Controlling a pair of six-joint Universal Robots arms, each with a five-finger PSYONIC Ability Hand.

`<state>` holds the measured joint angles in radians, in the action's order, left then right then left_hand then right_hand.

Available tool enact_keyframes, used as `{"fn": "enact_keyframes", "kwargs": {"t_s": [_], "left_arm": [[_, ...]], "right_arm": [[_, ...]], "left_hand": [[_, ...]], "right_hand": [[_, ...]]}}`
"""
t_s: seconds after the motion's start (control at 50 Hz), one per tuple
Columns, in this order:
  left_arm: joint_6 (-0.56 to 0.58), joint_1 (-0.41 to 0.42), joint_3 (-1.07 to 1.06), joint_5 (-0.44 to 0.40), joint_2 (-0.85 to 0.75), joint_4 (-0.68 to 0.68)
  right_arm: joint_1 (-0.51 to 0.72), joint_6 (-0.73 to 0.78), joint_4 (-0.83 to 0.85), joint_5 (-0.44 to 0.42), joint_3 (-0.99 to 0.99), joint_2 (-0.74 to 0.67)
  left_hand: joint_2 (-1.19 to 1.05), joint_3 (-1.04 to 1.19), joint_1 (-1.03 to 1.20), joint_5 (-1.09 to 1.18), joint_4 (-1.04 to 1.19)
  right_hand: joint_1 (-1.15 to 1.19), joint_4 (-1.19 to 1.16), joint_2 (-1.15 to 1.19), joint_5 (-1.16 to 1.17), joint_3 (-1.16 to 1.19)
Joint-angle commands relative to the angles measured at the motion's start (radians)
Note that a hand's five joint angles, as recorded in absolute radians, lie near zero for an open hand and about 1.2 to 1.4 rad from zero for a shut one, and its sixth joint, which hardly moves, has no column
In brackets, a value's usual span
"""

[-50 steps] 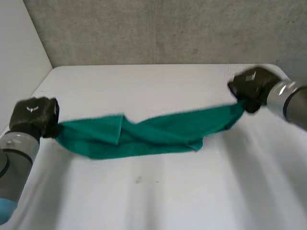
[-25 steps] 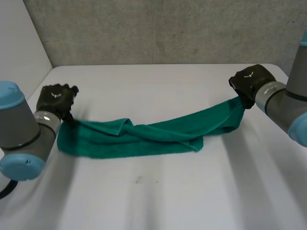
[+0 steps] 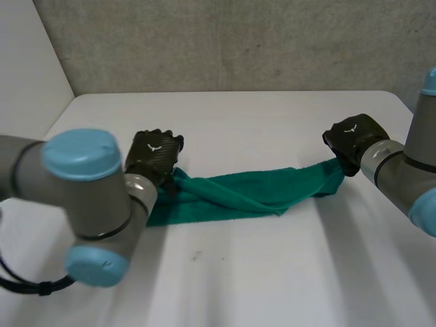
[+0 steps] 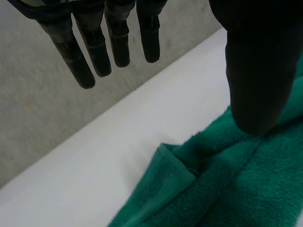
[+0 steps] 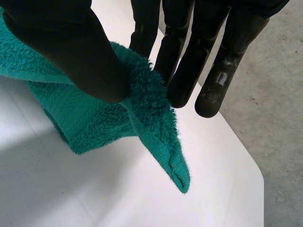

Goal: Fold the towel.

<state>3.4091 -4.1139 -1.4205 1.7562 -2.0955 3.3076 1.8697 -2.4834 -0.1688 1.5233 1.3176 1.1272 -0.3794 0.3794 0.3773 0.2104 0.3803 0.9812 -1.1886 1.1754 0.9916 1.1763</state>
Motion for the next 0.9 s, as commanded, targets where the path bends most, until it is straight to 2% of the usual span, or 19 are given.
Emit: {"fn": "enact_keyframes", "kwargs": {"t_s": [0.02,0.16,0.52,0.6,0.62,0.66,0.82,0.9], "left_arm": [[-0.063,-0.014,0.245,0.031,-0.196,-0.106],[-0.1,-0.058,0.327,0.031,-0.268,-0.132],[-0.097,-0.163,0.328,0.032,-0.31,-0.157],[-0.094,-0.178,0.325,0.025,-0.311,-0.157],[-0.094,-0.18,0.322,0.019,-0.313,-0.155],[-0.094,-0.181,0.321,0.017,-0.313,-0.155],[-0.088,-0.184,0.285,0.022,-0.258,-0.161],[-0.088,-0.2,0.223,0.023,-0.088,-0.161]], "right_arm": [[-0.001,0.001,0.006,0.0,0.009,-0.001],[-0.001,0.001,0.006,0.0,0.012,-0.001],[-0.003,0.003,0.008,0.0,0.011,-0.003],[-0.003,0.004,0.012,0.0,0.012,-0.003],[-0.003,0.006,0.015,0.0,0.011,-0.003],[-0.003,0.006,0.015,0.0,0.012,-0.004],[-0.017,0.011,0.015,-0.002,-0.011,-0.003],[-0.018,0.018,0.005,-0.002,-0.043,0.023]], "left_hand": [[-0.101,0.101,0.103,0.096,0.1],[-0.227,0.227,0.229,0.222,0.226],[-0.23,0.23,0.232,0.225,0.229],[-0.599,0.599,0.602,0.594,0.598],[-0.821,0.821,0.823,0.816,0.82],[-1.016,1.016,1.018,1.011,1.015],[-1.017,1.017,1.019,1.011,1.016],[-1.017,1.017,1.019,1.011,1.016]], "right_hand": [[0.415,-0.208,0.221,0.23,0.22],[0.415,-0.208,0.221,0.23,0.22],[0.415,-0.208,0.221,0.23,0.22],[0.415,-0.208,0.221,0.23,0.22],[0.415,-0.208,0.221,0.23,0.22],[0.415,-0.208,0.221,0.23,0.22],[0.415,-0.208,0.221,0.23,0.22],[0.415,-0.208,0.221,0.23,0.22]]}}
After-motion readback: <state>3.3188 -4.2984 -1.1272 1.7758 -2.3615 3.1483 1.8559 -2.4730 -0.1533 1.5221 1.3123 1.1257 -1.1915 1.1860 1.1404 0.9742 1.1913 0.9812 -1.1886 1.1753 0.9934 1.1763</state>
